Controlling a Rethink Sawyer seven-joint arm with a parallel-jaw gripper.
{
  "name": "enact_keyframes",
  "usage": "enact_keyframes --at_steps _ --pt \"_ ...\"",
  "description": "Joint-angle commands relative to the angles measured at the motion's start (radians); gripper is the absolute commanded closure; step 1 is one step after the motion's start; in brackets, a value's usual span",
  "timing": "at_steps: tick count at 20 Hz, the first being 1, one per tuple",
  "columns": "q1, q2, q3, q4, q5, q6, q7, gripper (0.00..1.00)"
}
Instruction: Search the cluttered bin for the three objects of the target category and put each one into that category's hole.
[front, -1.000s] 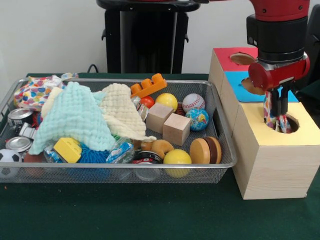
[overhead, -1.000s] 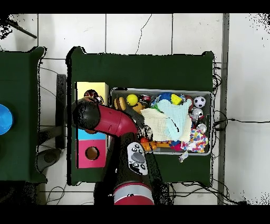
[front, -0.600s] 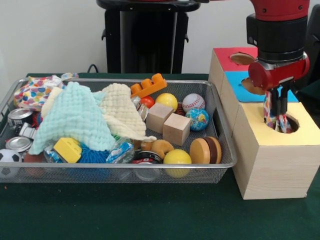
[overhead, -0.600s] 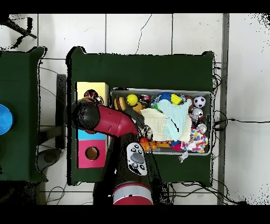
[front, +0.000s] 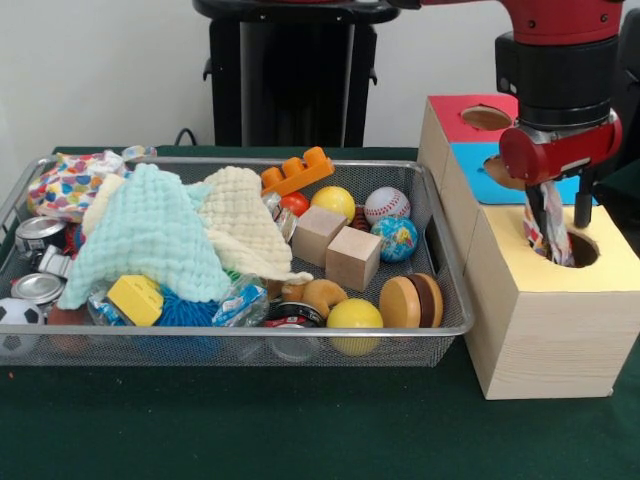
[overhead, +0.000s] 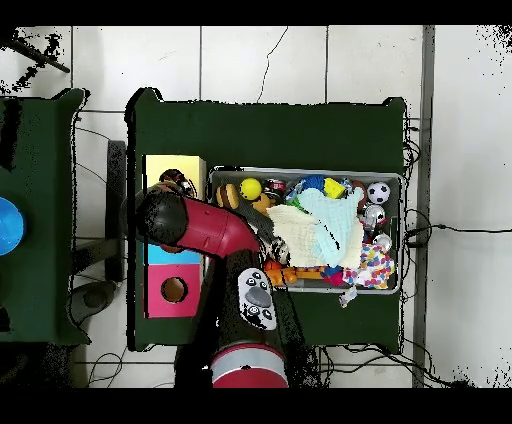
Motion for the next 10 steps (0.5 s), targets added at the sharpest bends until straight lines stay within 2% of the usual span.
enact_keyframes --at_steps 1,7,10 --pt "0.012 0.12 0.001 0.006 -0.032 0.0 0.232 0.0" --pt "0.008 0.109 0.0 0.001 -0.007 0.015 0.253 0.0" --pt "-0.016 0.047 0.048 0.003 0.047 0.045 0.288 0.0"
